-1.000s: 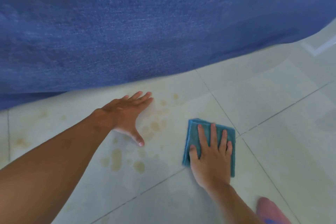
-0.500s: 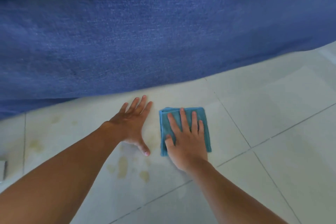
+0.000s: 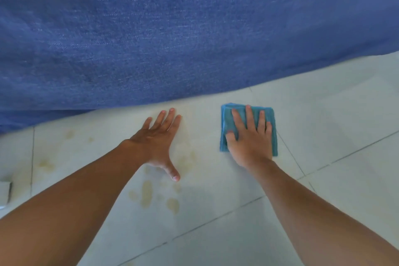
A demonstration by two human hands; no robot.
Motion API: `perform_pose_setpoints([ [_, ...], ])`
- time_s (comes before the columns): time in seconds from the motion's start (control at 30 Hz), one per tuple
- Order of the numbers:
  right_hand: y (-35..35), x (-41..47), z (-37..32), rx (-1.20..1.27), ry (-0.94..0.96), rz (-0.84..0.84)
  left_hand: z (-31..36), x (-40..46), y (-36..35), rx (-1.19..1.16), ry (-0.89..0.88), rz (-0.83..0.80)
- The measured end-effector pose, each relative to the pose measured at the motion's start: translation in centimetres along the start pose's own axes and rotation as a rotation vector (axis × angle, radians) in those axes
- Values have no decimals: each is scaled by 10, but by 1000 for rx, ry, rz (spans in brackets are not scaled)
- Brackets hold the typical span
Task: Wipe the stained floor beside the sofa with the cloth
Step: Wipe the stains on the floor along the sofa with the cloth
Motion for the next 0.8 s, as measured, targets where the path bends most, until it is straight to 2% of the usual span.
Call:
perform_pose_setpoints([
  [0.07, 6, 17, -26, 17, 2, -15, 1, 2, -1, -6, 9, -1],
  [0.17, -7, -43, -31, -29, 293, 60, 5, 2, -4, 11, 19, -15],
  [0.2, -11, -60, -15, -30, 280, 58, 4, 2, -3, 17, 22, -17],
  [0.27, -15, -46, 9, -12, 113, 24, 2, 1, -2, 19, 16, -5],
  [0.37, 3, -1, -24, 80, -79, -65, 1, 0, 0, 9, 17, -5],
  [0.43, 0, -28, -51, 105, 23, -1, 6, 1, -2, 16, 24, -18],
  [0.5, -11, -93, -42, 64, 190, 46, 7, 0, -2, 17, 31, -36],
  [0.57, -22, -107, 1, 45, 151, -14, 5, 0, 0, 10, 22, -17],
  [0.63, -23, -65, 25, 66, -63, -23, 1, -2, -1, -7, 3, 7],
  [0.7, -10, -40, 3, 120, -208, -106, -3, -4, -3, -38, 18, 22],
  [0.73, -12, -49, -14, 127, -177, -67, -3, -4, -6, -49, 23, 22],
  [0.8, -19, -105, -39, 94, 34, 35, -3, -3, -7, -60, 30, 30],
])
Point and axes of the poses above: each hand's wrist, its own x-axis towards the middle knuckle, its own y-axis out of the back of the hand, z = x × y, the point moved 4 cm from there along x, towards the middle knuckle, and after that the axes turned 15 degrees about -x, right-handed, at the moved point
